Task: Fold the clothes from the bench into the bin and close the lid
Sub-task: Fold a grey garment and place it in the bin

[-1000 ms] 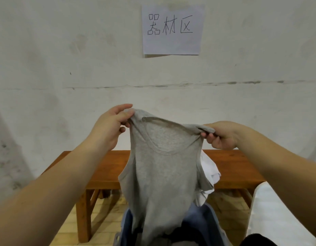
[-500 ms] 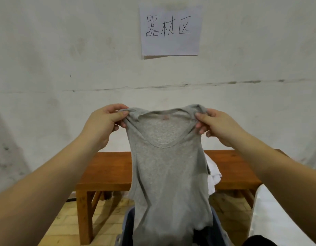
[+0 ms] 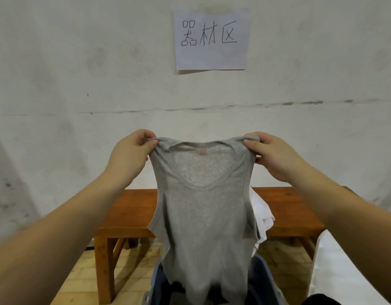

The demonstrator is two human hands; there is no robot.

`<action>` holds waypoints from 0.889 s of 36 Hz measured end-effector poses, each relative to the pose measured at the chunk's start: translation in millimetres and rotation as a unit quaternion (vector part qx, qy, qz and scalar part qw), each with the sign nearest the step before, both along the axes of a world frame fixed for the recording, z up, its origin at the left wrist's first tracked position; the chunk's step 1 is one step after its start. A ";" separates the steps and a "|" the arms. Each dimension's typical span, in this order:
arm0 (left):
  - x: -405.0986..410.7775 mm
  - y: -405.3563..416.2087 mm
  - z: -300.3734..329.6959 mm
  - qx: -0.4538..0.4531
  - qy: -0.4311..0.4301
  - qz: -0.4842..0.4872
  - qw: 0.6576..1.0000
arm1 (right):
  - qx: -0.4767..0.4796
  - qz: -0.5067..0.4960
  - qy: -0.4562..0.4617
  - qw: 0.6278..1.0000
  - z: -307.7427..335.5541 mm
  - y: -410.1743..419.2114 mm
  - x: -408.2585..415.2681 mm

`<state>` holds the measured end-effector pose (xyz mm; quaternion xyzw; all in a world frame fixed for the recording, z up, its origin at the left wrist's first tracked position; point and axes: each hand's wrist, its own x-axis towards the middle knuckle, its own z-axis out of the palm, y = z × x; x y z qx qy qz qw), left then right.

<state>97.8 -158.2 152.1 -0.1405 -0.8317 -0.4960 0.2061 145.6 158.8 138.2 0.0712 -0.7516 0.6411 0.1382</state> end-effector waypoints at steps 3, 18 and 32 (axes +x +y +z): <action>2.1 -0.6 2.1 -0.033 0.037 0.051 0.997 | -0.004 -0.010 0.022 1.000 5.5 -0.2 -0.2; 17.0 33.5 12.7 0.251 -0.114 -0.250 0.928 | 0.084 -0.037 0.026 0.995 35.9 -67.9 4.1; 24.8 50.8 -9.4 0.117 -0.130 -0.293 0.940 | 0.000 0.082 0.039 0.996 2.2 -95.0 -9.3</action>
